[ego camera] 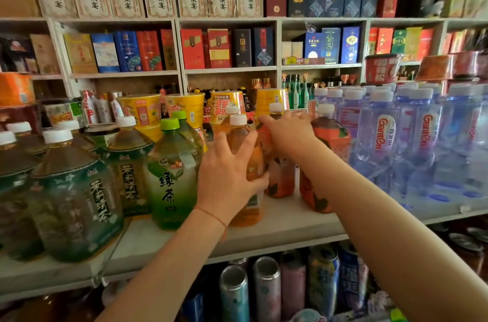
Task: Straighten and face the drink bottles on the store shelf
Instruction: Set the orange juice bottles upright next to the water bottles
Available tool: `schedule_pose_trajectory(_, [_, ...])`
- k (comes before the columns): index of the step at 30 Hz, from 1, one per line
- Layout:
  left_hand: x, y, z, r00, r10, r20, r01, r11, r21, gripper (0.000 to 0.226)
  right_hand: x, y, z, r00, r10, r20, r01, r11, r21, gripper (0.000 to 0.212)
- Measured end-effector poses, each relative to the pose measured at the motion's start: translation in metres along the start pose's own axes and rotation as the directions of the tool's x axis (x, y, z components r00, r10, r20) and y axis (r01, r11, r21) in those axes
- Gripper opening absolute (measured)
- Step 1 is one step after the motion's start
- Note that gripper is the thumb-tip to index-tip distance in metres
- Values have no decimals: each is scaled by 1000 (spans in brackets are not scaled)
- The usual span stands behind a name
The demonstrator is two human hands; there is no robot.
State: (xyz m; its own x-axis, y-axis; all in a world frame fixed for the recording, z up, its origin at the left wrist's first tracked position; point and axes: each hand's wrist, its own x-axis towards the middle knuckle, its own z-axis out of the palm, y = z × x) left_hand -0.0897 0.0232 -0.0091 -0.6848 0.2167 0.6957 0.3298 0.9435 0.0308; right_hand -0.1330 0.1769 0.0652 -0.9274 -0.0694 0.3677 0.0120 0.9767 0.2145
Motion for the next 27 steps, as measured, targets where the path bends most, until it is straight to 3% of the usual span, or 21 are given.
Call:
schedule_pose_trajectory(5, [-2, 2, -2, 1000, -16, 24, 16, 1000, -7, 84, 10, -8, 1, 996, 66, 64, -61, 995, -73, 78])
schedule_pose_trajectory(10, [-1, 1, -6, 998, -42, 46, 45, 997, -70, 83, 15, -2, -10, 981, 118, 152, -100, 988, -120, 62])
schedule_pose_trajectory(12, [-1, 0, -7, 998, -42, 47, 46, 995, -88, 83, 12, -1, -14, 971, 161, 178, -118, 966, -232, 59])
schedule_pose_trajectory(14, [-1, -1, -7, 998, -46, 44, 50, 994, -92, 85, 7, -6, -22, 975, 193, 109, -134, 905, -404, 53])
schedule_pose_trajectory(16, [-2, -1, -6, 998, -48, 45, 52, 995, -89, 88, 6, -11, -29, 983, 179, -43, -180, 885, -429, 43])
schedule_pose_trajectory(19, [-4, 1, -5, 998, -63, 26, 65, 992, -106, 90, 18, -15, -31, 937, 15, -348, -59, 991, -117, 27])
schedule_pose_trajectory(21, [-5, 3, -3, 997, -70, 7, 71, 986, -148, 88, 28, -21, -23, 915, -18, -402, 115, 969, 218, 27])
schedule_pose_trajectory(23, [-6, 3, -1, 997, -81, -1, 79, 977, -200, 85, 42, -30, -11, 978, 18, -208, 115, 787, 606, 37])
schedule_pose_trajectory(24, [-6, 3, 0, 997, -81, -3, 78, 970, -230, 84, 49, -34, -2, 996, 3, -91, 64, 690, 721, 42])
schedule_pose_trajectory(27, [-7, 2, 0, 996, -86, 3, 82, 945, -316, 83, 69, -44, 23, 993, -98, 72, -11, 522, 853, 39])
